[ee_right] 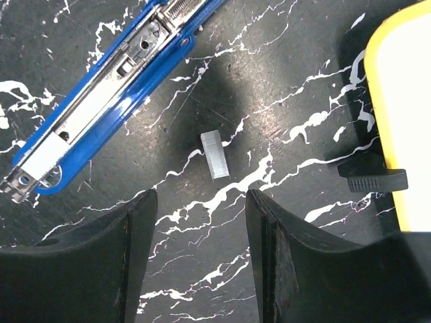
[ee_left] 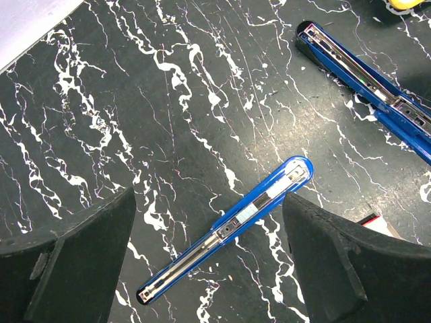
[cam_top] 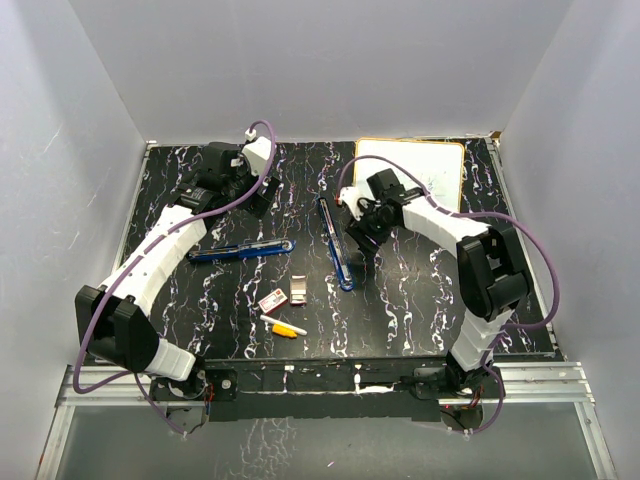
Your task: Load the staples into the stapler
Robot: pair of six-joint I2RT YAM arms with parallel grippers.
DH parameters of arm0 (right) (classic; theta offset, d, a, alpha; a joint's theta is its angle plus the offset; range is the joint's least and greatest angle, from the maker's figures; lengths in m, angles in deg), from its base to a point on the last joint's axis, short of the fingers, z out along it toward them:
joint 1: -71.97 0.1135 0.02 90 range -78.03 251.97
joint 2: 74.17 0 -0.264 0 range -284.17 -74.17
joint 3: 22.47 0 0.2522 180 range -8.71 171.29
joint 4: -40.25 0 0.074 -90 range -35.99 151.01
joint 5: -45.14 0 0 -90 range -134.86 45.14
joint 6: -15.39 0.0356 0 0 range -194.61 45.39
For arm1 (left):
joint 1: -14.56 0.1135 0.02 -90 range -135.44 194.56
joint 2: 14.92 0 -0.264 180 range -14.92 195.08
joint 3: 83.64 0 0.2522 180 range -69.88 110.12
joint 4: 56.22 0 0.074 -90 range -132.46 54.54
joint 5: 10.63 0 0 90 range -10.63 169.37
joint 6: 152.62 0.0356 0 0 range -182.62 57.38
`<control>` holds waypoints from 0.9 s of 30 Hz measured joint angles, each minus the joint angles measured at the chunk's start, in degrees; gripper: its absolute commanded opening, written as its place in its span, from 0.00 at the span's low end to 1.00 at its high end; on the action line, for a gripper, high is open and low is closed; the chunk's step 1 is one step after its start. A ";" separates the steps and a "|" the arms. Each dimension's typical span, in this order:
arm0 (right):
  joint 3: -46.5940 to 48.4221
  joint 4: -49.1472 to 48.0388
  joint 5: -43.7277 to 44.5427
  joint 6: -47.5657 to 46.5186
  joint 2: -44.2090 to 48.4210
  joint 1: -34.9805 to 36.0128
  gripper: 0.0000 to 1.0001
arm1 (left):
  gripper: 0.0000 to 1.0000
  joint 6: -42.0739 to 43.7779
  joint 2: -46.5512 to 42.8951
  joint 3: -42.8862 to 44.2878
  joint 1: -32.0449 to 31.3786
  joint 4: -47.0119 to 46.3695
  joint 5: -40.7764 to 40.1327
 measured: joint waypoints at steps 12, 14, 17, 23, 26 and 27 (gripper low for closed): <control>-1.62 -2.60 -0.15 -3.96 -3.28 -0.33 0.52 | 0.89 0.00 0.00 -0.04 0.00 0.02 0.15; -2.10 -2.82 -0.37 -4.70 -3.63 -0.35 0.50 | 0.89 0.00 0.00 -0.04 0.00 0.02 0.22; -2.64 -3.26 -0.74 -5.60 -3.89 -0.50 0.47 | 0.89 0.00 0.00 -0.04 0.00 0.02 0.24; -4.59 -4.48 -1.88 -7.61 -3.91 -1.51 0.44 | 0.89 0.00 0.00 -0.04 0.00 0.02 0.24; -4.81 -4.98 -3.04 -8.13 -3.91 -1.90 0.42 | 0.89 0.00 0.00 -0.04 0.00 0.02 0.24; -4.85 -5.20 -3.30 -8.26 -3.91 -2.01 0.41 | 0.89 0.00 0.00 -0.04 0.00 0.02 0.24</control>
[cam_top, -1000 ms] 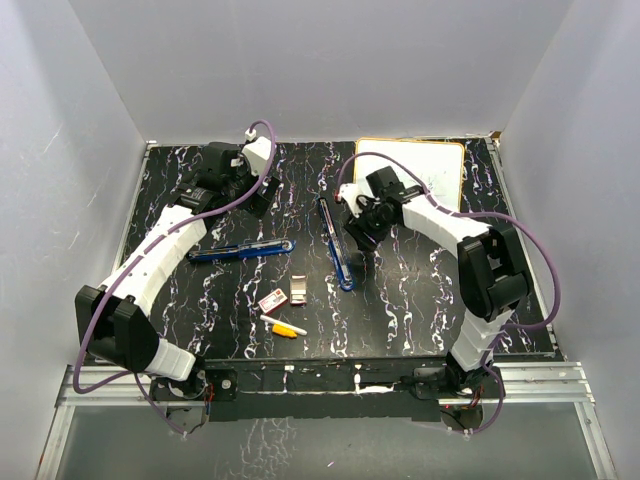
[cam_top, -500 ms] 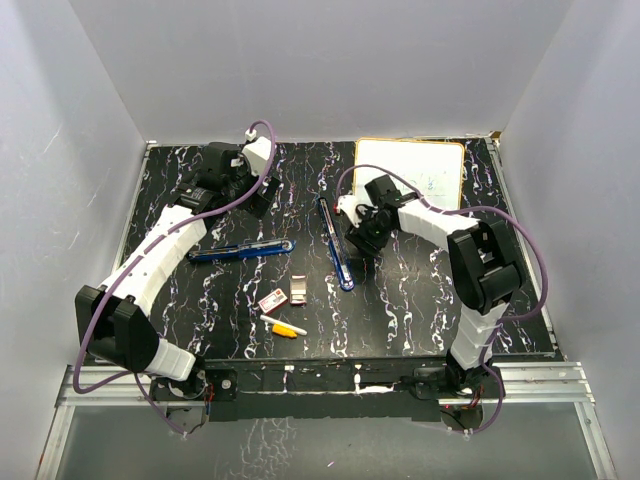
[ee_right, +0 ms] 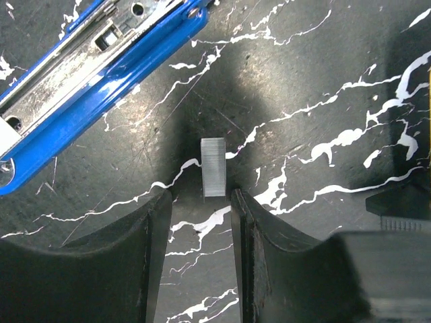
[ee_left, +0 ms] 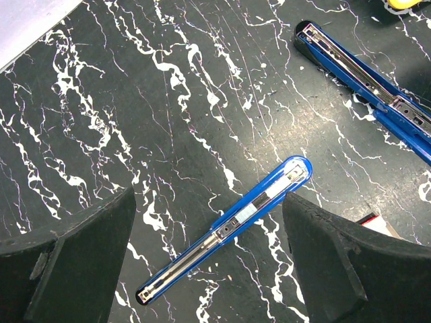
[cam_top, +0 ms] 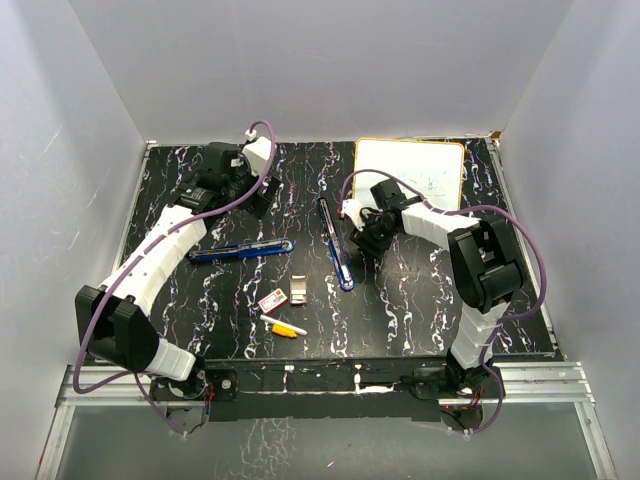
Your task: Load the staples into the stapler
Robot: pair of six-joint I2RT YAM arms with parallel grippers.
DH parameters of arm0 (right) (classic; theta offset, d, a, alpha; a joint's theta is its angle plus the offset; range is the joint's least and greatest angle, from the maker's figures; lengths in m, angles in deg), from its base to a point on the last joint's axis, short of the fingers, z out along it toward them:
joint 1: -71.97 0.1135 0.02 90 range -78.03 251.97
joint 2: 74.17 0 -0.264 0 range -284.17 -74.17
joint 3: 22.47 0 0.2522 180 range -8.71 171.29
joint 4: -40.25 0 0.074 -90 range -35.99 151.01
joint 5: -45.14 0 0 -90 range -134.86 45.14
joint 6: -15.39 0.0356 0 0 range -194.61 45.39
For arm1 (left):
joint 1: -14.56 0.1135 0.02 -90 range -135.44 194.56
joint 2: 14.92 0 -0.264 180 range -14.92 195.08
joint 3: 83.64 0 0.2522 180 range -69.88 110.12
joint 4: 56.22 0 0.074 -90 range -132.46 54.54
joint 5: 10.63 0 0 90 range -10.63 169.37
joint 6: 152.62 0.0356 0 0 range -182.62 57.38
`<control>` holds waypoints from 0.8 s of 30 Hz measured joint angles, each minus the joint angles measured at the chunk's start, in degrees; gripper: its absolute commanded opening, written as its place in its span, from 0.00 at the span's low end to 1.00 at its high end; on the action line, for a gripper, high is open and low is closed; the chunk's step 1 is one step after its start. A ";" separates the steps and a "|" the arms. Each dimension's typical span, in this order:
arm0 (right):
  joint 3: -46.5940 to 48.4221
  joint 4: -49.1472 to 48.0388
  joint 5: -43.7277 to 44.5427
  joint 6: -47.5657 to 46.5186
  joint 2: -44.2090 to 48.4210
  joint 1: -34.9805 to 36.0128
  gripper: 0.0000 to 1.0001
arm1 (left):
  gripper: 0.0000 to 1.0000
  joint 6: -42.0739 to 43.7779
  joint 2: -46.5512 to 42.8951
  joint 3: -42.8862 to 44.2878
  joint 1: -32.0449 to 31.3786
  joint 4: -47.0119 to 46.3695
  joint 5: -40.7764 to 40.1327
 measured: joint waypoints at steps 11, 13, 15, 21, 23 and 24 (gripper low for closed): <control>-0.39 -2.60 -1.62 -1.25 -0.31 -0.31 0.36 | 0.89 0.00 0.00 -0.04 0.00 0.00 0.00; -0.42 -2.80 -1.92 -1.36 -0.31 -0.35 0.35 | 0.89 0.00 0.00 -0.04 0.00 0.00 0.00; -0.66 -3.23 -2.12 -1.49 -0.31 -0.42 0.34 | 0.89 0.00 0.00 -0.04 0.00 0.00 0.00; -1.11 -3.87 -2.80 -2.10 -0.20 -0.59 0.30 | 0.89 0.00 0.00 -0.04 0.00 0.00 0.00; -1.16 -3.98 -2.95 -2.34 -0.17 -0.66 0.29 | 0.89 0.00 0.00 -0.04 0.00 0.00 0.00; -1.18 -4.02 -3.02 -2.43 -0.17 -0.72 0.28 | 0.89 0.00 0.00 -0.04 0.00 0.00 0.00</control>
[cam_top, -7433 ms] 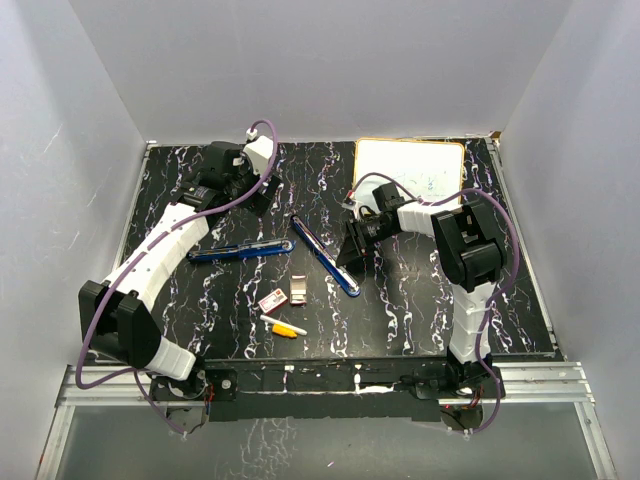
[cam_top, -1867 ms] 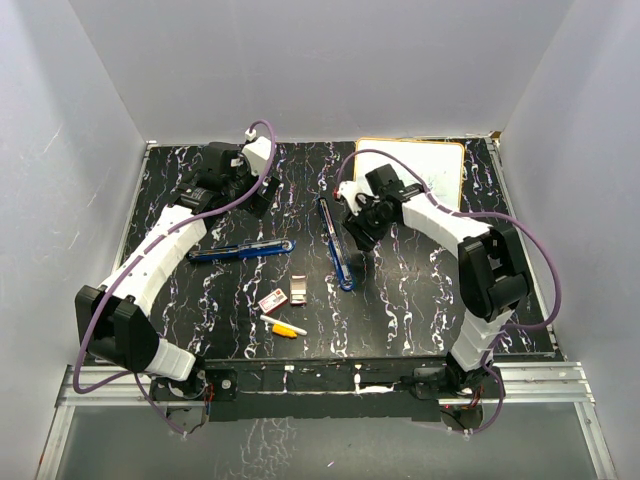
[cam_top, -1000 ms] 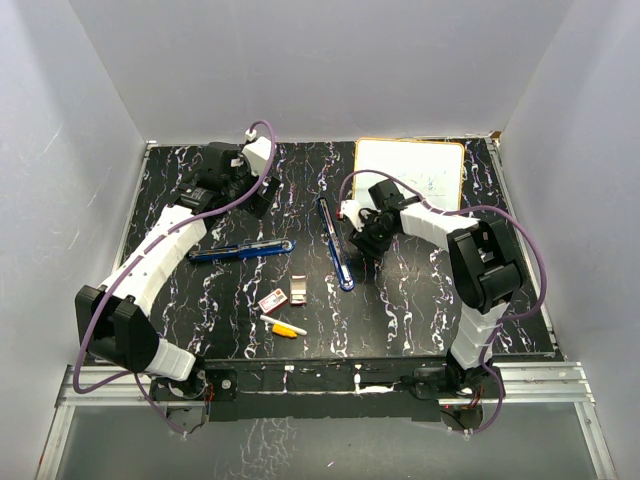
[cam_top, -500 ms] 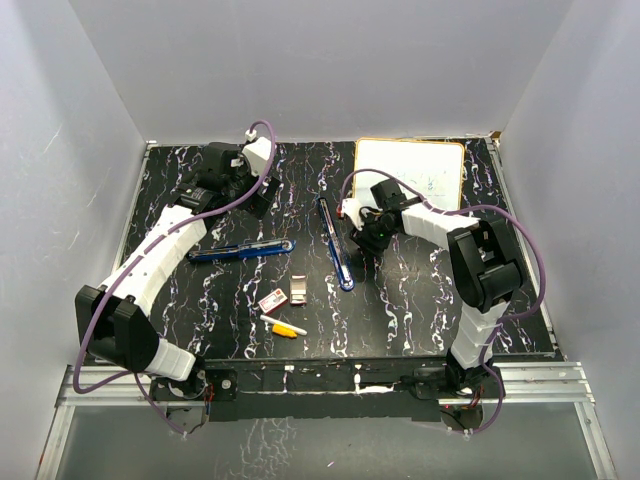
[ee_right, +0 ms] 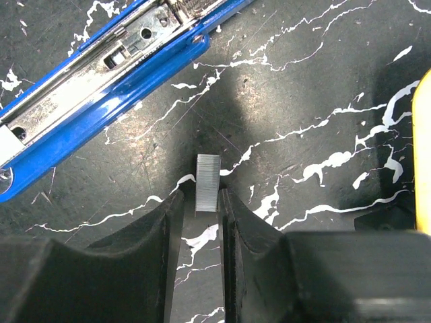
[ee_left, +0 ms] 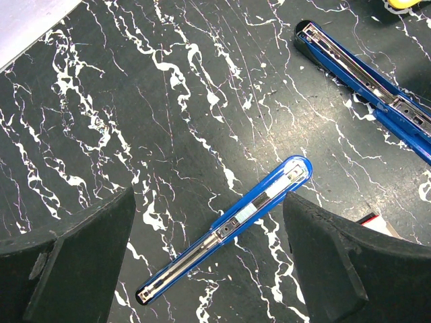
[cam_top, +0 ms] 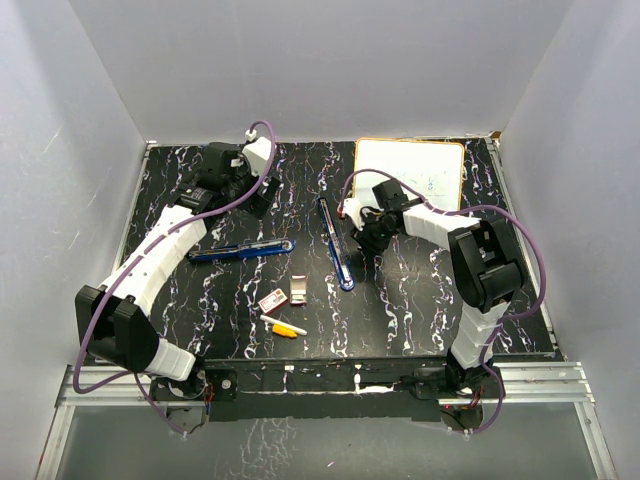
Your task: Load the staples into the stapler
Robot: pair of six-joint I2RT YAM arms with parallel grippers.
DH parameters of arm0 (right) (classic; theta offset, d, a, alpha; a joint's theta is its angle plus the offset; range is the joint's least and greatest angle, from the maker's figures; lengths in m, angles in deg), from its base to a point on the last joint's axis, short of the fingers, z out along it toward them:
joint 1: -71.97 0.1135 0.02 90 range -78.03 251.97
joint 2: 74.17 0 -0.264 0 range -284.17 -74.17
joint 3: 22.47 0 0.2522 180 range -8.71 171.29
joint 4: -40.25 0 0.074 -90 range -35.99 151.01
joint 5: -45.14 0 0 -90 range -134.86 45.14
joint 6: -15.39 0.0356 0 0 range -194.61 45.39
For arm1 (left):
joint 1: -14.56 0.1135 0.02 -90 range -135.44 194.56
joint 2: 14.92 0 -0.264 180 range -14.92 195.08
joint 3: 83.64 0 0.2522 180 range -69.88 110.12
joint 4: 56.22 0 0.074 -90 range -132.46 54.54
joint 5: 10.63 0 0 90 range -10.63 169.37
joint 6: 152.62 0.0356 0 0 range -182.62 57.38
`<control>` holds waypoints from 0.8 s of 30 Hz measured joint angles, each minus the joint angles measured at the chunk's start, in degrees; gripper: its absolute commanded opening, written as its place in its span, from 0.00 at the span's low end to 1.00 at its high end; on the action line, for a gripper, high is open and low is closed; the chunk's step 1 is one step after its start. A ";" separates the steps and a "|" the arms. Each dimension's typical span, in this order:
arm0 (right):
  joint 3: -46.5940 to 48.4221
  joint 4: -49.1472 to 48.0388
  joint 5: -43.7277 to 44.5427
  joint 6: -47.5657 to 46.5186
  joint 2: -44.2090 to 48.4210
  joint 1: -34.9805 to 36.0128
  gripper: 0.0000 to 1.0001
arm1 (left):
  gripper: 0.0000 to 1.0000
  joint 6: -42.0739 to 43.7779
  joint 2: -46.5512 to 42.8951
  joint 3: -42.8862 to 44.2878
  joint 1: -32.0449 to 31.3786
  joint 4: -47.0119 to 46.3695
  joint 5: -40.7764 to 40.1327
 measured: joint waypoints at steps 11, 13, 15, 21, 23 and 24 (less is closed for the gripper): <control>-0.72 -1.07 -1.33 -0.20 0.22 -1.51 0.31 | 0.90 0.00 0.00 0.00 0.00 0.00 0.02; -0.72 -1.07 -1.38 -0.22 0.22 -1.57 0.29 | 0.90 0.00 0.00 0.00 0.00 0.00 0.02; -0.72 -1.07 -1.55 -0.22 0.22 -1.60 0.26 | 0.91 0.00 0.00 0.00 0.00 0.02 0.04; -0.76 -0.87 -2.29 -0.20 0.20 -1.62 0.16 | 0.97 -0.35 0.00 0.00 0.00 0.02 0.20; -0.83 -0.94 -2.56 -0.17 0.22 -1.73 0.13 | 0.97 -0.70 0.00 0.00 0.00 0.00 0.20; -1.01 -1.07 -2.73 -0.13 0.33 -1.75 0.12 | 0.97 -0.79 0.00 0.00 0.00 0.00 0.22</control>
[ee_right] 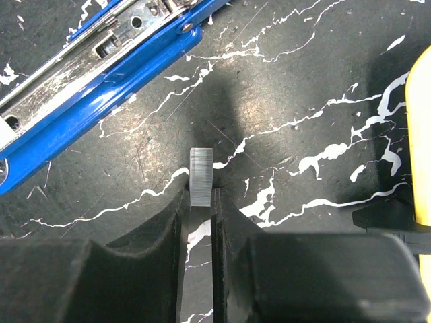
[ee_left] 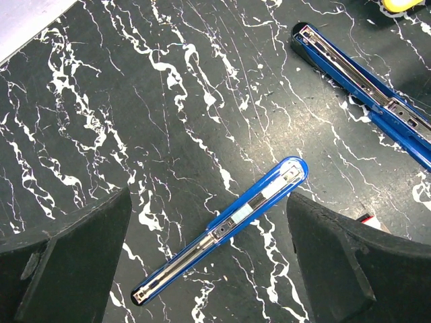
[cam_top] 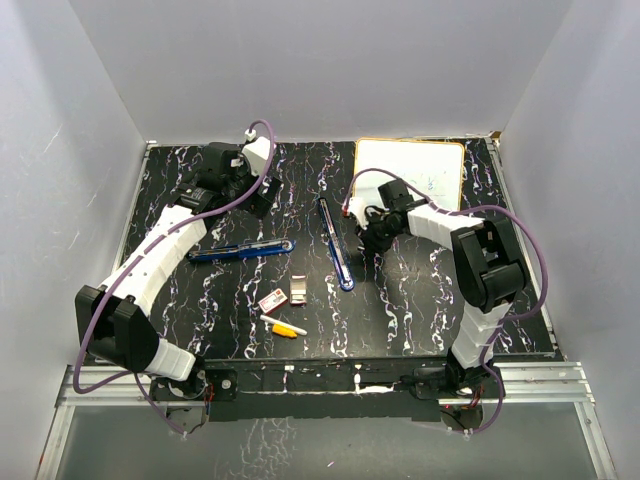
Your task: Load the staples into the stapler
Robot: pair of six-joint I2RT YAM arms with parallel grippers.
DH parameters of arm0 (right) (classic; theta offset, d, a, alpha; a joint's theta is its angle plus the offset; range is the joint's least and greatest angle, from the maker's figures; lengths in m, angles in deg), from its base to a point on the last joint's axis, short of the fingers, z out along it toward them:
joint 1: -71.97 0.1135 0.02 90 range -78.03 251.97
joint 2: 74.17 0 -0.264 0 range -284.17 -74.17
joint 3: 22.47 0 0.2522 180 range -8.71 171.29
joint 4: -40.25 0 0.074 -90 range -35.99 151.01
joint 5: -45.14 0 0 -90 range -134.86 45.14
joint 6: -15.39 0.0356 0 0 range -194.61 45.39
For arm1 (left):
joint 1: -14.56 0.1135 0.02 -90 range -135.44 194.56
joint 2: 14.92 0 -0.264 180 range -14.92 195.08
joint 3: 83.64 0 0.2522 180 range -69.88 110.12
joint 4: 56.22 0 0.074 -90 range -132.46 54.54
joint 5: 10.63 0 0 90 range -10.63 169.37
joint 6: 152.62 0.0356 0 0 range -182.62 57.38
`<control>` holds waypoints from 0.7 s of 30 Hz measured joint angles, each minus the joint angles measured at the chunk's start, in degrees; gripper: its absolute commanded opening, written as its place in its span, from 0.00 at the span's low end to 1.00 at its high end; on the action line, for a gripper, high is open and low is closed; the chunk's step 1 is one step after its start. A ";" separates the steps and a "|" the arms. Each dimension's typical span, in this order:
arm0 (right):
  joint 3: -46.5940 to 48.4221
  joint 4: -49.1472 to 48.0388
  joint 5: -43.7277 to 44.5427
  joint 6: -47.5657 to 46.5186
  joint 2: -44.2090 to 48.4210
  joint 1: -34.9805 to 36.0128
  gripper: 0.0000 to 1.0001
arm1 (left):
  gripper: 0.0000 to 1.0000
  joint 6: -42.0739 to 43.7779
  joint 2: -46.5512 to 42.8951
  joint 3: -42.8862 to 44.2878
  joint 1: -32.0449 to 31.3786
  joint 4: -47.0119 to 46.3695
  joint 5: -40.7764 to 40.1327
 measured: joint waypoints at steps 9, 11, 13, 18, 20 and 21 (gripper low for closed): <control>-0.90 1.16 -3.04 2.62 1.07 -0.81 0.08 | 0.97 -0.74 0.00 0.00 0.00 0.02 1.60; -0.90 1.60 -4.17 3.91 1.64 -1.16 0.08 | 0.97 -0.85 0.00 0.02 0.00 0.02 2.21; -0.90 1.77 -5.40 5.64 2.71 -1.55 0.08 | 0.97 -1.16 0.02 0.15 0.00 0.07 3.13; 0.00 1.75 -9.97 13.16 8.37 -2.78 0.08 | 0.97 -3.15 0.15 1.33 0.00 -0.20 8.57; 0.76 0.33 -12.66 18.29 11.23 -3.06 0.08 | 0.96 -5.07 0.50 2.10 0.00 -0.90 12.87; 0.96 -0.90 -14.05 21.14 12.87 -3.21 0.08 | 0.95 -6.29 0.85 2.62 0.00 -1.44 15.41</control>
